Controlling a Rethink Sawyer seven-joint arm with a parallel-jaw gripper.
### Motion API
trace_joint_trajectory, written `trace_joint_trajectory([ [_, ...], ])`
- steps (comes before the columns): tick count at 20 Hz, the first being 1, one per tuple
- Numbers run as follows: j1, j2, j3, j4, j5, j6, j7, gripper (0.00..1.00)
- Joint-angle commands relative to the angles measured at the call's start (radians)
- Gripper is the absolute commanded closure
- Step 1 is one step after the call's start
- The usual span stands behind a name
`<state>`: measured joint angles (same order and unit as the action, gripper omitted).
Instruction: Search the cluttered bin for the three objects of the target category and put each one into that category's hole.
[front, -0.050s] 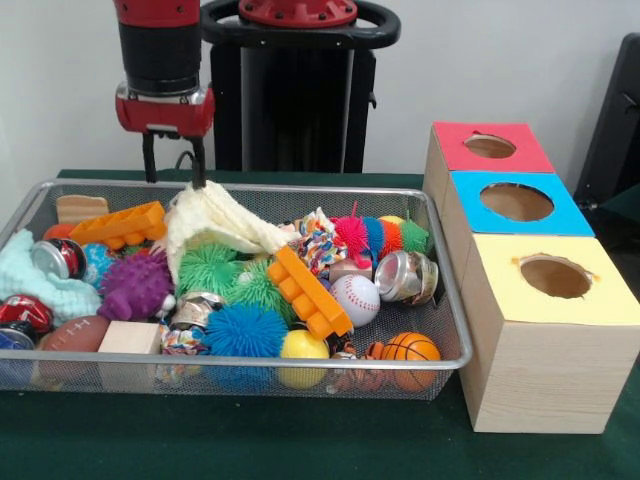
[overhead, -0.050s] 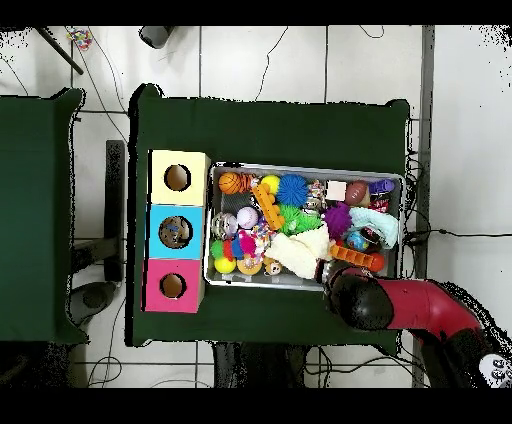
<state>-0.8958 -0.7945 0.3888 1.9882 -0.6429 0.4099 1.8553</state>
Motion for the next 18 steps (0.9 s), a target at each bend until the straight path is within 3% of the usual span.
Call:
trace_joint_trajectory([
  [1, 0.008, -0.066, 0.027, 0.071, 0.01, 0.053, -0.031, 0.0],
  [13, 0.081, -0.06, -0.002, 0.044, 0.024, 0.075, 0.021, 0.0],
  [18, 0.097, -0.009, -0.017, 0.001, 0.01, 0.076, 0.02, 0.0],
])
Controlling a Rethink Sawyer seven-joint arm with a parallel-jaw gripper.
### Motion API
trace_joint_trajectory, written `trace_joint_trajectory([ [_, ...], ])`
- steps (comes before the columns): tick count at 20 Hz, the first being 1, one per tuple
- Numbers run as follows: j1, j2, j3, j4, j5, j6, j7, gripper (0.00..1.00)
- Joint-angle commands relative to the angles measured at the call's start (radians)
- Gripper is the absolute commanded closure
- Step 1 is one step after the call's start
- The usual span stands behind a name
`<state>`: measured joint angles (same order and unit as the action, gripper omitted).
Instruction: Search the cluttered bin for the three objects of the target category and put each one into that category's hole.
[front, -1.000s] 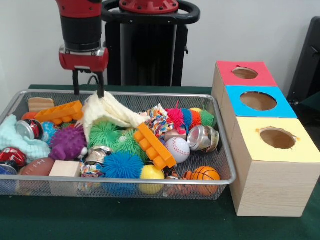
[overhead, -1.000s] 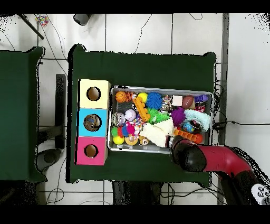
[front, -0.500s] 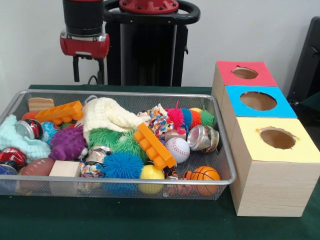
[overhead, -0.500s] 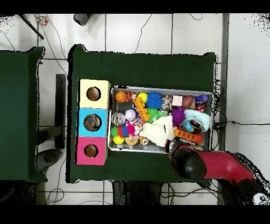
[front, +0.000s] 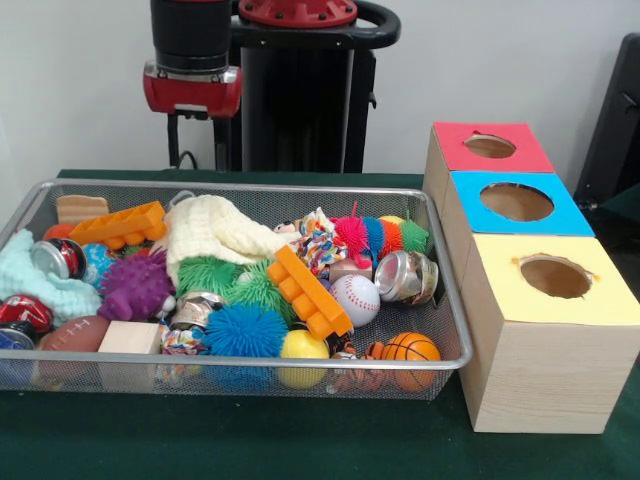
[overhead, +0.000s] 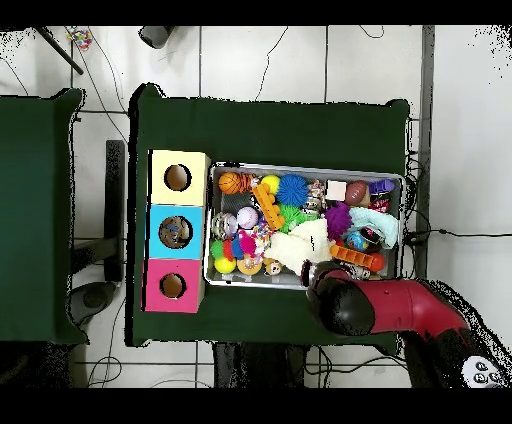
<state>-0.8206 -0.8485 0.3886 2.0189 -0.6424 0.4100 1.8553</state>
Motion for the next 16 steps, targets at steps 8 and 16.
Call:
trace_joint_trajectory([
  [8, 0.017, 0.162, -0.052, -0.069, -0.047, 0.009, 0.011, 0.0],
  [16, -0.041, 0.193, -0.046, -0.047, -0.081, -0.033, -0.035, 0.0],
])
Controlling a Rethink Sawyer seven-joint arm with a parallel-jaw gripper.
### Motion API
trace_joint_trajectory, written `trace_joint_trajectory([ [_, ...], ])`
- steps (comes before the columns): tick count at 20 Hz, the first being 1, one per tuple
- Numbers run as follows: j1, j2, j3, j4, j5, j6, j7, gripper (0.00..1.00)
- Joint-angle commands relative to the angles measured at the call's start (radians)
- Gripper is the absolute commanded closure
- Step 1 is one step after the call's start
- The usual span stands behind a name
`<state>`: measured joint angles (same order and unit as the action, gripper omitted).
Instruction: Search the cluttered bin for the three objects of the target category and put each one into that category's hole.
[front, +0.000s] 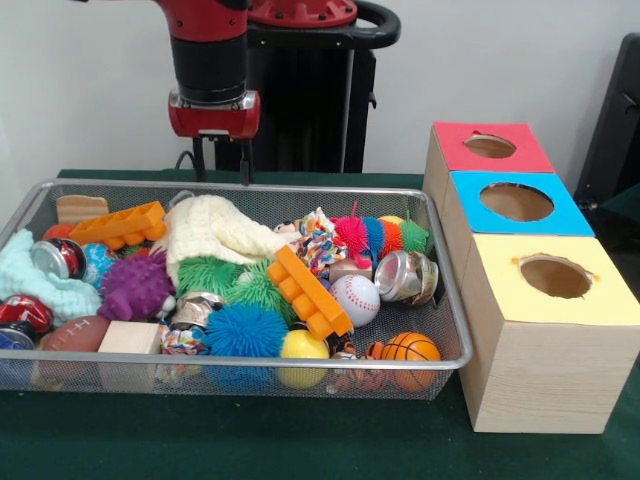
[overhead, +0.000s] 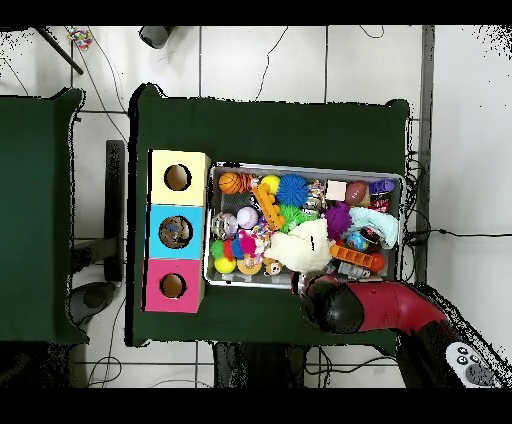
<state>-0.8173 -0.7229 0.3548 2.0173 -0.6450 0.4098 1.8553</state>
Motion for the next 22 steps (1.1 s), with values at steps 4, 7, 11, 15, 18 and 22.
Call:
trace_joint_trajectory([
  [4, -0.065, 0.081, -0.011, -0.045, -0.104, -0.046, -0.042, 0.0],
  [7, -0.089, 0.075, 0.002, -0.028, -0.116, -0.045, -0.052, 0.0],
  [11, -0.132, 0.044, 0.032, 0.008, -0.113, -0.018, -0.084, 0.0],
  [15, -0.153, 0.039, 0.048, 0.01, -0.117, -0.002, -0.101, 0.0],
  [18, -0.142, 0.058, 0.039, -0.012, -0.133, -0.01, -0.088, 0.0],
  [22, -0.107, 0.1, 0.01, -0.047, -0.162, -0.027, -0.052, 0.0],
])
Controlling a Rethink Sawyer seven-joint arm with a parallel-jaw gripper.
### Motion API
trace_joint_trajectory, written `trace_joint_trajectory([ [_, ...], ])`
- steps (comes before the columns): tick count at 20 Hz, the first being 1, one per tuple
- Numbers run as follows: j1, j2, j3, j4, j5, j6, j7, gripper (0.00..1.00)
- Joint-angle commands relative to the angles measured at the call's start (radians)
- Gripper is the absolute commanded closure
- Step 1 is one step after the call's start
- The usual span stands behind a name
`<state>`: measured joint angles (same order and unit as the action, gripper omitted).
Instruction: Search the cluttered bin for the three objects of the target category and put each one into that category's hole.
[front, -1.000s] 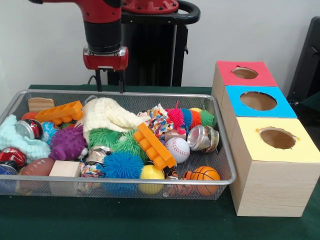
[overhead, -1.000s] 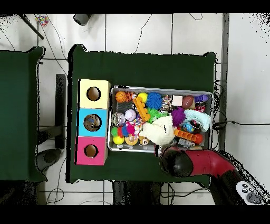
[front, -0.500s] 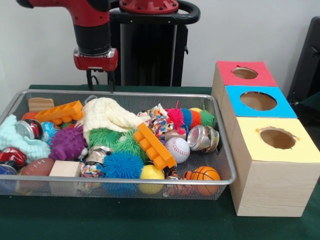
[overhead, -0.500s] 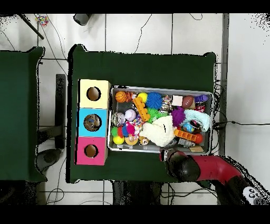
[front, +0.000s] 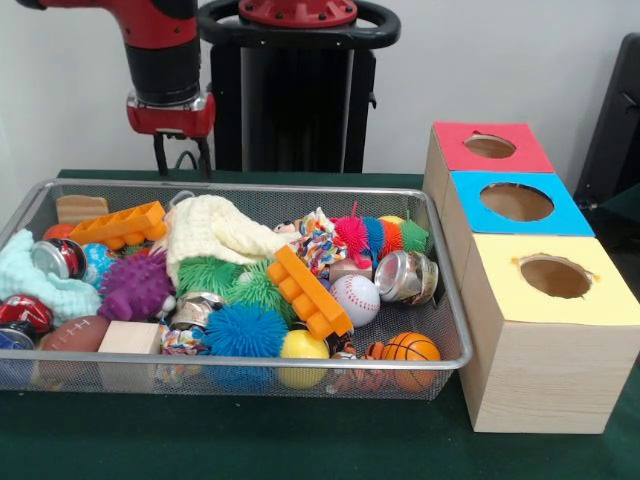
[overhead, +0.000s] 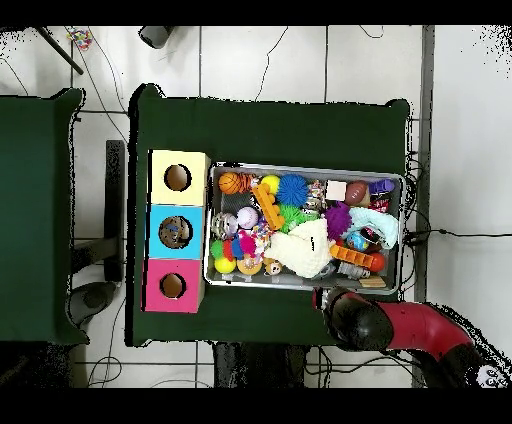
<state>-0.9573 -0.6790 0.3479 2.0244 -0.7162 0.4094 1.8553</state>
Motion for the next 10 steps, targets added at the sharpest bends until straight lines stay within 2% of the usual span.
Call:
trace_joint_trajectory([
  [1, 0.043, 0.065, 0.007, -0.061, -0.096, -0.025, -0.042, 0.0],
  [4, 0.076, 0.059, -0.013, -0.063, -0.094, -0.011, -0.008, 0.0],
  [10, 0.127, -0.048, 0.002, -0.02, -0.014, 0.056, 0.012, 0.0],
])
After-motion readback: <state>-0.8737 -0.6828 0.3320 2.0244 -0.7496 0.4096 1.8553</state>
